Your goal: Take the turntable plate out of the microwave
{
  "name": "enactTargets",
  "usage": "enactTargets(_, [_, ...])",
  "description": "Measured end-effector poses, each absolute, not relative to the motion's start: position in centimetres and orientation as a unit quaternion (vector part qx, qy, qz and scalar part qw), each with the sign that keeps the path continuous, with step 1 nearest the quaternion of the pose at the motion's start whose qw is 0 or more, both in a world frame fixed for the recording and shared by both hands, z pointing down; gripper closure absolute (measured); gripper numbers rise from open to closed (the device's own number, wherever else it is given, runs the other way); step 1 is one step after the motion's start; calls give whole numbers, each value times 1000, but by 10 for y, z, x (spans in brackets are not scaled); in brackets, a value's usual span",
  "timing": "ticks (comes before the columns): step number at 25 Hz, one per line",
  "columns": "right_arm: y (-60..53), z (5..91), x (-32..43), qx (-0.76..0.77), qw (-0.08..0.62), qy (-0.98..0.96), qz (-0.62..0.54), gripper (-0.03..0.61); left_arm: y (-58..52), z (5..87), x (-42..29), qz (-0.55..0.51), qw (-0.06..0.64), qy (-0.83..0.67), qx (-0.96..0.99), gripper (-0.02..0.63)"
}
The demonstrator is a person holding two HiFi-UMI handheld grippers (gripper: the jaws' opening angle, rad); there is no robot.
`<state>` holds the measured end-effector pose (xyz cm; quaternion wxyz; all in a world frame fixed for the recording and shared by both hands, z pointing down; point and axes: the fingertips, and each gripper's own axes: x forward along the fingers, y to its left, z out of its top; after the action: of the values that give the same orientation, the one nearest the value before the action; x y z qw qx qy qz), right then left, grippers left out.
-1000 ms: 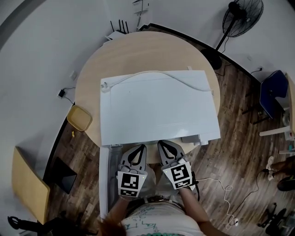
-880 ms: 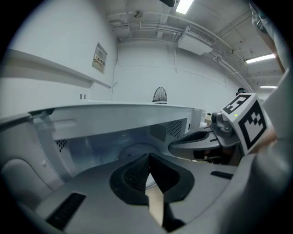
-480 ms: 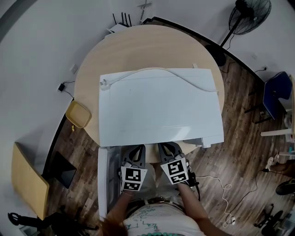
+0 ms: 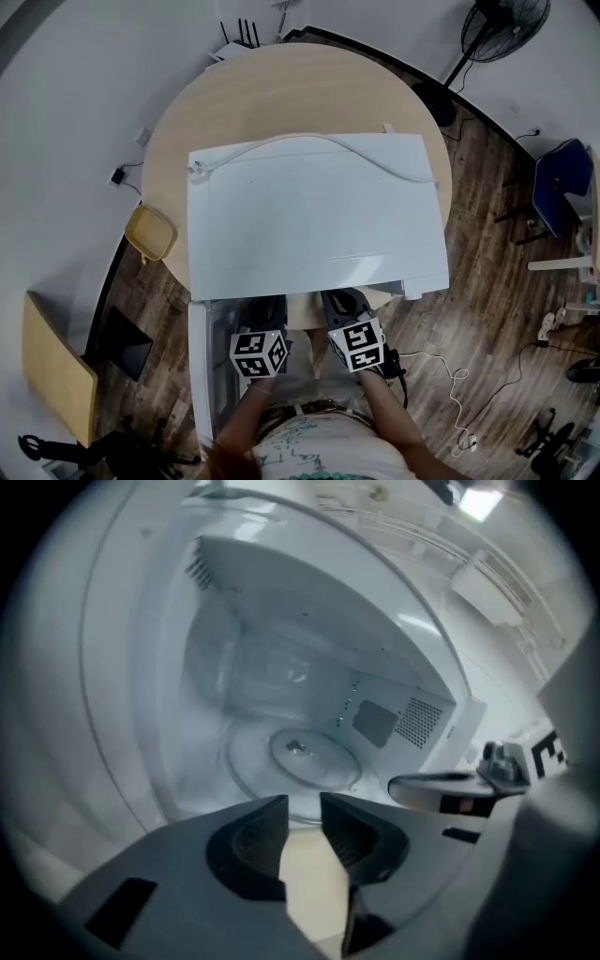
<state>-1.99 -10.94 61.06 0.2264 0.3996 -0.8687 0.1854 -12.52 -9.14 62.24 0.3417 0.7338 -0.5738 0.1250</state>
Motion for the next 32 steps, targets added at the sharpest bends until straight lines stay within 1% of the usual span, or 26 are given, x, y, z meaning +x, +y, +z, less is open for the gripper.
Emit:
enactTargets(1, [-109, 612, -17, 401, 224, -867, 192, 586, -91, 628, -126, 105, 373, -576, 720, 457])
enactTargets(2, [-108, 612, -15, 402, 223, -866, 197, 588, -90, 634, -126, 89, 399, -577, 706, 425])
enactTargets(3, [-107, 612, -11, 404, 224, -864, 200, 586, -90, 639, -126, 76, 422, -579, 694, 425])
enactTargets(5, [-104, 610, -4, 407, 227, -862, 201, 586, -93, 646, -126, 40, 464, -583, 666, 398])
enactTargets(7, [-101, 610, 3, 407, 229, -860, 203, 586, -96, 652, -127, -14, 516, -585, 626, 367])
enactTargets(9, [-97, 613, 9, 406, 231, -859, 209, 587, -101, 658, -126, -69, 566, -583, 579, 356])
enactTargets(12, [-93, 615, 21, 411, 234, -856, 212, 588, -108, 664, -123, -110, 606, -581, 532, 347])
enactTargets(17, [-88, 613, 35, 416, 231, -852, 218, 586, -112, 672, -123, -117, 618, -600, 495, 348])
enactTargets(19, [-89, 612, 41, 420, 235, -850, 214, 588, -111, 673, -124, -114, 617, -603, 493, 376])
enactTargets(23, [-94, 605, 49, 425, 231, -849, 212, 587, -110, 672, -123, -123, 619, -599, 493, 407])
enactTargets(26, [-99, 603, 48, 425, 224, -850, 215, 586, -107, 668, -123, -132, 619, -595, 496, 452])
enactTargets(28, [-99, 602, 46, 424, 216, -851, 225, 586, -103, 664, -125, -139, 615, -591, 503, 491])
enactTargets(32, [-96, 604, 42, 424, 184, -848, 260, 586, -101, 657, -127, -157, 615, -575, 517, 518])
